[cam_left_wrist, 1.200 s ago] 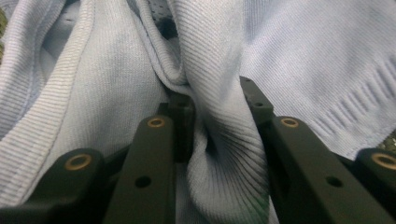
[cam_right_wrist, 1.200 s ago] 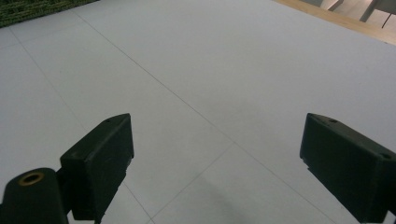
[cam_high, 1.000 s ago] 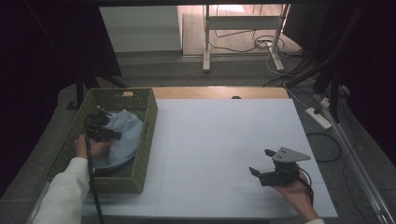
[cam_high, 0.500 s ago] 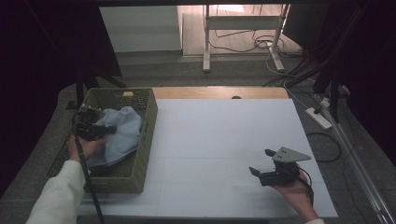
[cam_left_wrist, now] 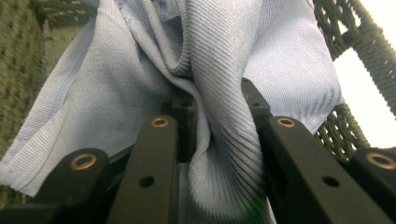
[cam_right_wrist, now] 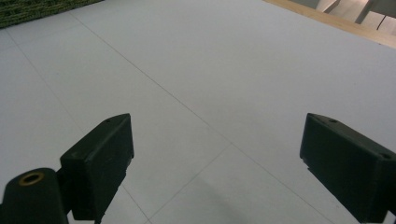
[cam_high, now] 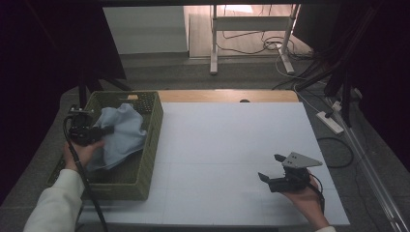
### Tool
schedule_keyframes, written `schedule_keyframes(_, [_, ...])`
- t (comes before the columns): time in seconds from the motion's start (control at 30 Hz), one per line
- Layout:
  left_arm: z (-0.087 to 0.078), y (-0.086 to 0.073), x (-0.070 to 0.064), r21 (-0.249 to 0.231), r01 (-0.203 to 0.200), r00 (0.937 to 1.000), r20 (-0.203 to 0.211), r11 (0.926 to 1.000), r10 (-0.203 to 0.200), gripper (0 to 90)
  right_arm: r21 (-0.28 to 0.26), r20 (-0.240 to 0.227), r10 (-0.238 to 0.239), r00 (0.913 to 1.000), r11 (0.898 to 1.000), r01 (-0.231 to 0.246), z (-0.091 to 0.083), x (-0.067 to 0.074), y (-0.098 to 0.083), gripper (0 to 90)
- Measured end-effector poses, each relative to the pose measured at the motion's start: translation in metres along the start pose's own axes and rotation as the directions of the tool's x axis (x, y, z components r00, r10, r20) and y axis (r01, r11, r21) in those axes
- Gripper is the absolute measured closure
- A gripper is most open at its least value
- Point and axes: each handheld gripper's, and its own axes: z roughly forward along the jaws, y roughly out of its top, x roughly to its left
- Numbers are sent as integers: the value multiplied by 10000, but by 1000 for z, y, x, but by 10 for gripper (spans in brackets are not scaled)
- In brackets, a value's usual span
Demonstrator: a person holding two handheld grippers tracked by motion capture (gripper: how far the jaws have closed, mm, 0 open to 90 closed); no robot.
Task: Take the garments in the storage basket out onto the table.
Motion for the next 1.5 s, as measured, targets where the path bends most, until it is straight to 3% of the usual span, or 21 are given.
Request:
schedule_keyframes(0.37, [-20, 3, 4, -927, 377, 9990, 274, 9950, -353, 737, -12, 18, 24, 10000, 10000, -24, 0, 0, 0, 101])
schedule_keyframes(0.8, [-34, 4, 1, -1491, 468, 9984, 393, 9877, -414, 737, -25, 45, 59, 10000, 10000, -59, -1, -1, 0, 102])
schedule_keyframes(1.5, [-53, 6, -7, -2444, 577, 9963, 760, 9679, -402, 737, -1, 56, 24, 10000, 10000, -24, -1, -1, 0, 101])
